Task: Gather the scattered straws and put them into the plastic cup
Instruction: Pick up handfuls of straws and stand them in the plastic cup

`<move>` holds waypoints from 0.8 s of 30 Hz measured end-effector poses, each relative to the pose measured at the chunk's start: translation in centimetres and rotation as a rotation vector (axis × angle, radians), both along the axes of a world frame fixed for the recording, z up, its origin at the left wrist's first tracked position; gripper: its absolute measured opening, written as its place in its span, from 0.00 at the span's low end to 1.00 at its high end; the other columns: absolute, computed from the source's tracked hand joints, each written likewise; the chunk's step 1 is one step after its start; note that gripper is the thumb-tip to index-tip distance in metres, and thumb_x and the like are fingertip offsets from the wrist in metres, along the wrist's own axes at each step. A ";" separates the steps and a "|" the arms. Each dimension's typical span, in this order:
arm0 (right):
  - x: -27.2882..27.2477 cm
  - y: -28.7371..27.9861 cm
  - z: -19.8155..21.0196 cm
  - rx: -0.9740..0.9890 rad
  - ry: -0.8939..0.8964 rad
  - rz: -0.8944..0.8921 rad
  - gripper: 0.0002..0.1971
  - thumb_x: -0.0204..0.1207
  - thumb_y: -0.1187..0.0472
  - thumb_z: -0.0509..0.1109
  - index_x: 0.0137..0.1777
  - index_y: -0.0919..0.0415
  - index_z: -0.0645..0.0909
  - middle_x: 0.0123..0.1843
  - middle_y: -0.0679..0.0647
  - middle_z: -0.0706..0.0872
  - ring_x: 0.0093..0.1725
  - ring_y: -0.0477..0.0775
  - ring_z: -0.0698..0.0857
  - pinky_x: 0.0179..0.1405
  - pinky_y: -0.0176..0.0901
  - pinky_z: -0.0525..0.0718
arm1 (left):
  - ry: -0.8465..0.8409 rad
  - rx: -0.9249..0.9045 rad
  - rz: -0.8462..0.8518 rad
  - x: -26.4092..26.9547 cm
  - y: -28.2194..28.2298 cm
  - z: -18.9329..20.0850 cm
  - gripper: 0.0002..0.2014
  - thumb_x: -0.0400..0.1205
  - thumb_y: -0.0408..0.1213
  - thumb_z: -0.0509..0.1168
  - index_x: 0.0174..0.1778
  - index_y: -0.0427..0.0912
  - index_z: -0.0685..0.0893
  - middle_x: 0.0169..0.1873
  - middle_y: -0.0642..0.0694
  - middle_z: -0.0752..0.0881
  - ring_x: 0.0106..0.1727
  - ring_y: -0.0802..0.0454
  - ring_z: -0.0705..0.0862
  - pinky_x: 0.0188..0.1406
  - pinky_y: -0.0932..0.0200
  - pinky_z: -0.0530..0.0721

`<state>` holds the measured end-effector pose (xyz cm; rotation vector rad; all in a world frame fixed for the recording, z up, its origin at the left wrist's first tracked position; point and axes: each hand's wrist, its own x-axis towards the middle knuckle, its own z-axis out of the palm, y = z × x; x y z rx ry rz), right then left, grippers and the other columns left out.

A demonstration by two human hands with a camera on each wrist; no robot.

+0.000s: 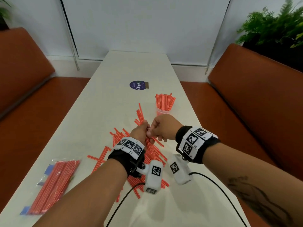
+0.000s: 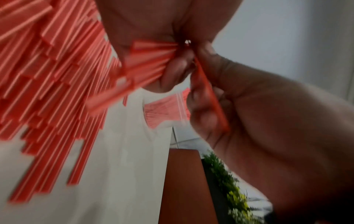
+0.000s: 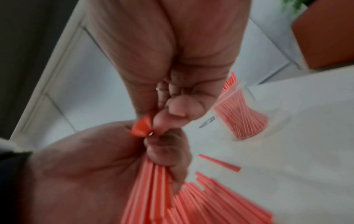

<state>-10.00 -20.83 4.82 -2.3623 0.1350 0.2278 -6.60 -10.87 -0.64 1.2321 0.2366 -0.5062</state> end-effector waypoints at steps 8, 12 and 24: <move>-3.0 0.0 -1.4 -0.270 -0.115 0.314 0.13 0.67 0.59 0.79 0.43 0.56 0.76 0.36 0.49 0.81 0.36 0.49 0.79 0.43 0.46 0.83 | 0.130 -0.307 0.144 1.5 2.4 0.8 0.19 0.86 0.43 0.55 0.30 0.40 0.71 0.11 0.50 0.70 0.11 0.57 0.70 0.17 0.68 0.77; -2.6 1.2 -2.0 -0.261 -0.191 0.310 0.11 0.70 0.61 0.76 0.36 0.55 0.74 0.32 0.47 0.78 0.36 0.49 0.78 0.38 0.41 0.78 | 0.146 -0.318 0.068 1.0 2.1 0.9 0.18 0.85 0.47 0.56 0.32 0.41 0.71 0.11 0.52 0.70 0.10 0.60 0.67 0.12 0.72 0.71; 2.9 -1.4 2.9 -0.042 -0.205 0.014 0.34 0.81 0.62 0.64 0.83 0.57 0.52 0.83 0.52 0.58 0.82 0.50 0.60 0.78 0.40 0.58 | -0.092 -0.031 -0.467 -0.3 1.9 0.7 0.22 0.67 0.60 0.65 0.31 0.45 0.66 0.16 0.55 0.66 0.14 0.61 0.62 0.12 0.73 0.64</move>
